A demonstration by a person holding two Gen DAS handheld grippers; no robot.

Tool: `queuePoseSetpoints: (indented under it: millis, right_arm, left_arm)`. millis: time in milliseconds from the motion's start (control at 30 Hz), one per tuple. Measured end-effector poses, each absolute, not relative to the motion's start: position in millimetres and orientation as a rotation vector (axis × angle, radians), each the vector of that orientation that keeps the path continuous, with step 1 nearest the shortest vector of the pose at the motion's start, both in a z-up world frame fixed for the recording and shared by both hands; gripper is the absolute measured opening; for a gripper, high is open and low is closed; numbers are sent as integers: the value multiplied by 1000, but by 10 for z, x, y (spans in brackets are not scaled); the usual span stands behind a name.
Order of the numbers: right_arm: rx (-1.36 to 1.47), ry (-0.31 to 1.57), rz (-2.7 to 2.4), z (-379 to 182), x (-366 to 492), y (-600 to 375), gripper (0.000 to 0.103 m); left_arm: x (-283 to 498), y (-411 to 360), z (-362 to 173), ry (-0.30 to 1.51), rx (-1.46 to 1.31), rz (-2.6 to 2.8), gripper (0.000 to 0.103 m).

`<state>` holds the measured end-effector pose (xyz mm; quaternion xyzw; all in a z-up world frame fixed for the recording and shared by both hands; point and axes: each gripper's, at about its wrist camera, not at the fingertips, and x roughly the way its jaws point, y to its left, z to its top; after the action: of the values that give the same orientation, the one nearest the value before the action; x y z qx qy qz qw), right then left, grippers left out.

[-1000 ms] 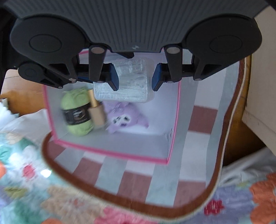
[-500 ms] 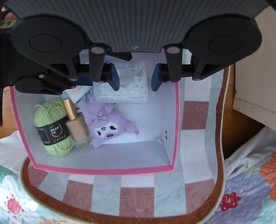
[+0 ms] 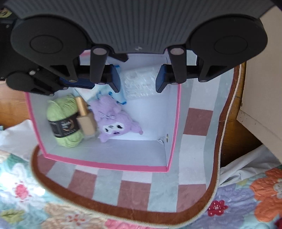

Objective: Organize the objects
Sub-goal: 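Open the right gripper to drop the floss-pick box and withdraw, then move the right gripper to the orange sponge on the wooden floor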

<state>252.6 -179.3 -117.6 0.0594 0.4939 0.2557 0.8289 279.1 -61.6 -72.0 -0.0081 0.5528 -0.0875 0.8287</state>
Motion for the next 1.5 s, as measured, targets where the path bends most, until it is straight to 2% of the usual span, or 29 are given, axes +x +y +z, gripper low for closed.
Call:
queuePoseSetpoints:
  millis: [133, 433, 633, 833, 1067, 1500]
  right_arm:
    - [85, 1014, 538, -852, 2239, -1911, 64]
    - [-3, 940, 560, 163, 1436, -2232, 64]
    - [-29, 955, 527, 534, 826, -2540, 64]
    - [-44, 1021, 424, 522, 284, -2783, 65]
    - [-54, 1084, 397, 220, -119, -2977, 65]
    - [-53, 1170, 378, -430, -620, -3246, 65]
  left_arm:
    - [2513, -645, -458, 1186, -21, -253, 43]
    - [1759, -920, 471, 1106, 111, -405, 46]
    - [1285, -1185, 754, 1108, 163, -521, 46]
    - [807, -1467, 714, 1131, 211, -590, 46]
    - [420, -1687, 409, 1171, 225, -659, 46]
    - [189, -1993, -271, 1278, 211, -756, 41]
